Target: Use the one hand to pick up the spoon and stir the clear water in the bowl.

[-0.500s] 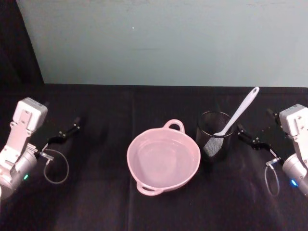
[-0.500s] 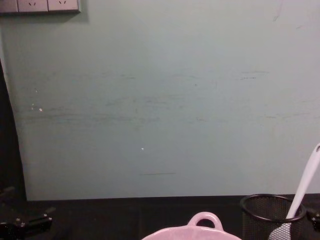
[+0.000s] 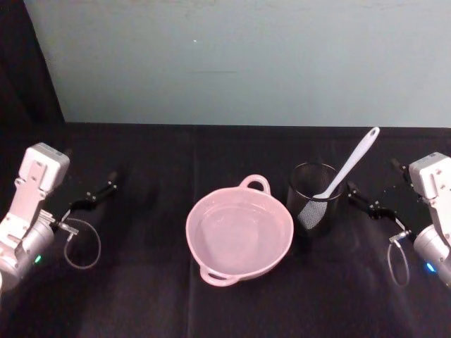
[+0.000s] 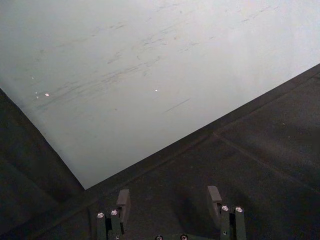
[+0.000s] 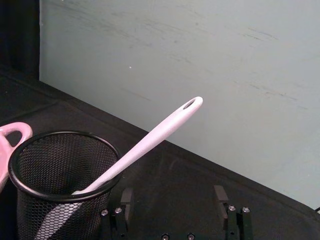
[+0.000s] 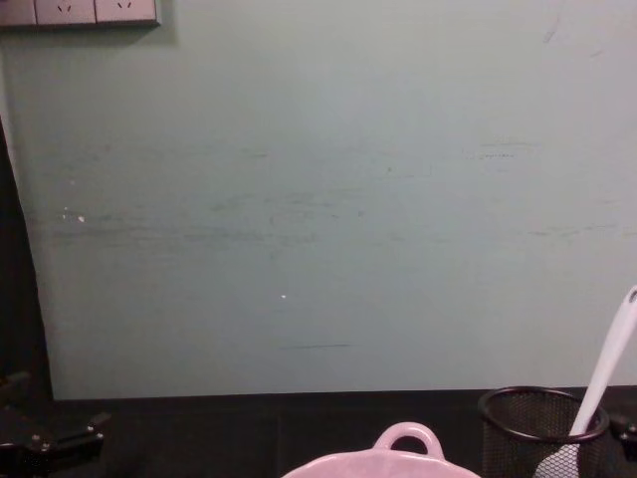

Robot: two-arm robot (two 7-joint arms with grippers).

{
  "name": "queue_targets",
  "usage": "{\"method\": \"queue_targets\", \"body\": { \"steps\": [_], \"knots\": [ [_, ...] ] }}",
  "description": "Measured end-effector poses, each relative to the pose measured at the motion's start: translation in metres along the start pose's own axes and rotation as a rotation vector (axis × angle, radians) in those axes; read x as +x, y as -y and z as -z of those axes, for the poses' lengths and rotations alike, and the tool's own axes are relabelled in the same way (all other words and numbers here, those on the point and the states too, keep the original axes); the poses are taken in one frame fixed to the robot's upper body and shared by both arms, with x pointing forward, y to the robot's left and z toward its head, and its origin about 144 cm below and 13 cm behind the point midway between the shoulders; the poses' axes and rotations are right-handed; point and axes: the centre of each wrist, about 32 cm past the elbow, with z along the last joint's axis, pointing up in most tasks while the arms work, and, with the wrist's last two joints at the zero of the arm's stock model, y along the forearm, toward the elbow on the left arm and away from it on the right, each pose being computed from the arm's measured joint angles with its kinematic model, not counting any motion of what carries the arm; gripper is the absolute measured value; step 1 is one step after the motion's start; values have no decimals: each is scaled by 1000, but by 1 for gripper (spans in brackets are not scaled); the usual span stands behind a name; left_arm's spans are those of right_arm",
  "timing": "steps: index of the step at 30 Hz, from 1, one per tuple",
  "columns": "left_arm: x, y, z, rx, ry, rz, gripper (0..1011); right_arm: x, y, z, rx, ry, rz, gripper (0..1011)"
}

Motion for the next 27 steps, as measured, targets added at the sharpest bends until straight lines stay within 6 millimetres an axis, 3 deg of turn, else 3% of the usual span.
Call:
{"method": "queue_targets", "body": {
  "steps": [27],
  "knots": [
    [0, 0, 0, 0, 0, 0, 1005, 0, 0, 0, 0, 0, 0, 1003]
  ]
}}
